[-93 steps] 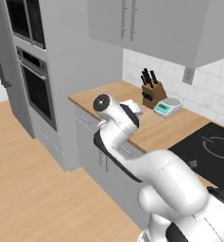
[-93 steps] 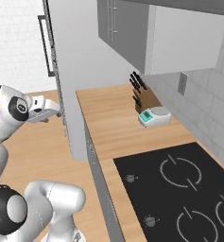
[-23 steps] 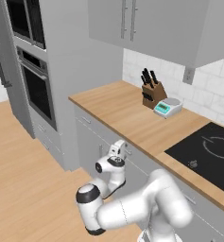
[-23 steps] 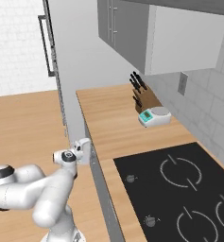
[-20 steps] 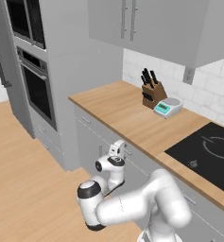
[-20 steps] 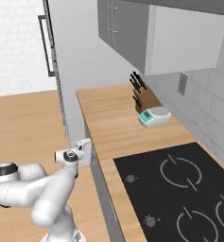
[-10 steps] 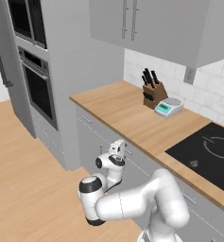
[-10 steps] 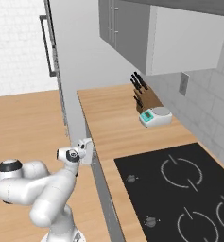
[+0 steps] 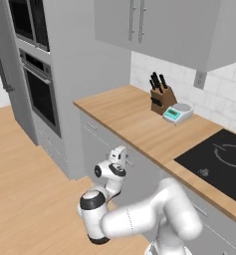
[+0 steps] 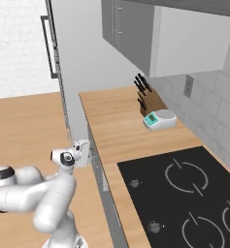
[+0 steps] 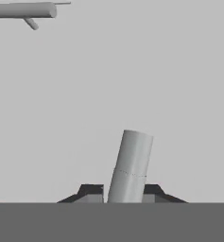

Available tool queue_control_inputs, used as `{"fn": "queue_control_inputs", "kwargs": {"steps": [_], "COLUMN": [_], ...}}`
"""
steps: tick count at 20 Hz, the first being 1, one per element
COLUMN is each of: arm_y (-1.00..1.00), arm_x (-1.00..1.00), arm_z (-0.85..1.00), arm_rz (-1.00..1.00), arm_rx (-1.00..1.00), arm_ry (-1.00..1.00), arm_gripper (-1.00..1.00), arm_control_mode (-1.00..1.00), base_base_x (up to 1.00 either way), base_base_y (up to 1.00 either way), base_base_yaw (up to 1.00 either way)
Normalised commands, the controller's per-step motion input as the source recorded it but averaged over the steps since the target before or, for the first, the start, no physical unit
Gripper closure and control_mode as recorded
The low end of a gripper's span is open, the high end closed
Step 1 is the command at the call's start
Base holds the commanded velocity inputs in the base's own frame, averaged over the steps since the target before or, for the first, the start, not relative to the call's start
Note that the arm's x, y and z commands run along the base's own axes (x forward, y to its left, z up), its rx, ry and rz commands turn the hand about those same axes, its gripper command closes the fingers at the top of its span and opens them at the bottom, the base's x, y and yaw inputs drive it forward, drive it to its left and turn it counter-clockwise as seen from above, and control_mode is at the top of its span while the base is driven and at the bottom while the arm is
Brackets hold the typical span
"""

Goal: Take a straw from the drawer in front and place it inside the glass cup on the dining counter.

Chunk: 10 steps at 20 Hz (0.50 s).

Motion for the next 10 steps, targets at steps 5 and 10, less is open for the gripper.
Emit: {"fn": "queue_control_inputs", "kwargs": {"steps": [5,10], "arm_y": [0.73,0.99], "arm_x": [-0.62,-0.63], "arm_z": [0.00,0.00], "arm_rz": [0.00,0.00], "arm_rx": [0.00,0.00], "arm_ry": [0.00,0.01], "arm_gripper": [1.00,1.00], "arm_control_mode": [-1.00,-1.00], "base_base_x": [0.00,0.00], "base_base_y": [0.00,0.00], "base_base_yaw": [0.00,0.00]}}
